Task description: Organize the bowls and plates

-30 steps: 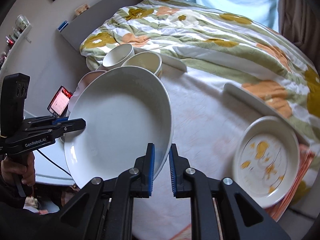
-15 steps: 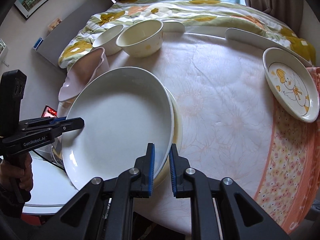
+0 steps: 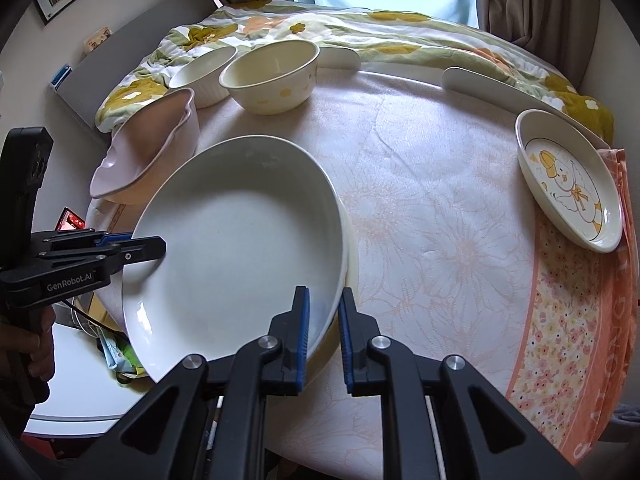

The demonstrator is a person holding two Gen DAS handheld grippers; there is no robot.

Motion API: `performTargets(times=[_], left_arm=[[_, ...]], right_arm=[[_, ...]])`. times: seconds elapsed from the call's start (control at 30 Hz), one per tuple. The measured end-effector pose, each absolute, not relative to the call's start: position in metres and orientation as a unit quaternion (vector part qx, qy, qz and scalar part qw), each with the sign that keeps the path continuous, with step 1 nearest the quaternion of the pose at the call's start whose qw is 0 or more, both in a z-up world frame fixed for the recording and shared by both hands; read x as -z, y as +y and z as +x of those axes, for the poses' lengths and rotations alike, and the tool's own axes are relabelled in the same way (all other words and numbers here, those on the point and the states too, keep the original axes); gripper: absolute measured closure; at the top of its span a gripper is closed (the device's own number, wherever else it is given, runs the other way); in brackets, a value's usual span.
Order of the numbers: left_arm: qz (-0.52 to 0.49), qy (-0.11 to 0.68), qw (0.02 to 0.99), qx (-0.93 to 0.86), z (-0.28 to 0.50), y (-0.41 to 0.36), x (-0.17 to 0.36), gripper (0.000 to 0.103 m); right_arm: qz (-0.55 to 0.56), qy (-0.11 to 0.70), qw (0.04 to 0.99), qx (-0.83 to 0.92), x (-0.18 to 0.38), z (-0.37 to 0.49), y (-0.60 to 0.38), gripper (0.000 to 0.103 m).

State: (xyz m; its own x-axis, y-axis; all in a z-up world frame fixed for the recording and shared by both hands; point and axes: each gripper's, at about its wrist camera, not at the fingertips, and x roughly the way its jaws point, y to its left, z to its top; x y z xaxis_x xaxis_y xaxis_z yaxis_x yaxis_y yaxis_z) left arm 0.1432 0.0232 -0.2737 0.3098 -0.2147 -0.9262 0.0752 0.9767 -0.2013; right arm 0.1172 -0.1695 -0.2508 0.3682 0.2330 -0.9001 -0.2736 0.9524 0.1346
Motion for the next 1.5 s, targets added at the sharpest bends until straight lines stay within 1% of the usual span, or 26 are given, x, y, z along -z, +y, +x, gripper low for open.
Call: performTargets(times=[0.17,0.5,0.67,0.97,1.1,1.27,1.37,1.5], left_arm=[[0.013,0.569,0.819,0.079,0.141,0.004,0.274,0.088],[0.109,0.542,0.832,0.041,0.130,-0.016,0.270,0.088],[0.182,0.520,0.835,0.012,0.124,-0.031,0.269,0.088],[0.199,0.509,0.838,-0.002,0.122,-0.031,0.267,0.088],[0.194,0.506,0.840,-0.001,0.123,-0.031,0.267,0.088],[0.179,0.509,0.842,0.006,0.124,-0.027,0.264,0.088],[0.175,0.499,0.849,0.008,0.122,-0.026,0.250,0.088],[0.150,0.471,0.869,0.019,0.122,-0.025,0.211,0.088]], right_arm=[[-0.018,0.542,0.828,-0.144,0.251,0.118,-0.172,0.090],[-0.023,0.537,0.832,-0.138,0.250,0.115,-0.173,0.090],[-0.031,0.536,0.832,-0.139,0.249,0.116,-0.170,0.090],[-0.034,0.537,0.832,-0.138,0.249,0.115,-0.165,0.090],[-0.045,0.533,0.834,-0.137,0.249,0.115,-0.159,0.090],[-0.033,0.532,0.834,-0.140,0.247,0.115,-0.163,0.090],[-0.019,0.522,0.841,-0.141,0.237,0.113,-0.165,0.090],[0.006,0.502,0.855,-0.127,0.213,0.110,-0.175,0.090]])
